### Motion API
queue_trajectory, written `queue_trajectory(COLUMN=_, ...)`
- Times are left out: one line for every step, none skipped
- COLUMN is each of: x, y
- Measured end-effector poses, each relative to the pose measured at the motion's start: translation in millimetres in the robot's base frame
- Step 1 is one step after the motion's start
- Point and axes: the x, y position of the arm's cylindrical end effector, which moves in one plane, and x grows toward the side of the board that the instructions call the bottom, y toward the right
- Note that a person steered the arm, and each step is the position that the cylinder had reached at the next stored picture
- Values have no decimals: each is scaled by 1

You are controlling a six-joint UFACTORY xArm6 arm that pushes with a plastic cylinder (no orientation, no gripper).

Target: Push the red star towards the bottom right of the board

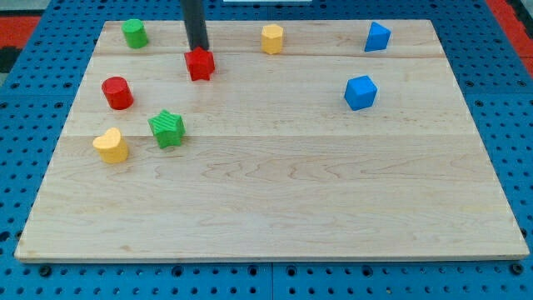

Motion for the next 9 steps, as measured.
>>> queue_trajectory(x=34, y=-4)
queue_trajectory(x=39, y=-49)
queue_trajectory(x=89, y=-28)
queue_trajectory(x=99, y=22)
queue_trajectory(x=80, y=-15)
queue_trajectory(x=64, y=-19)
queue_trajectory(x=53, y=-10)
queue_trajectory(x=66, y=48)
queue_trajectory(x=90, y=96)
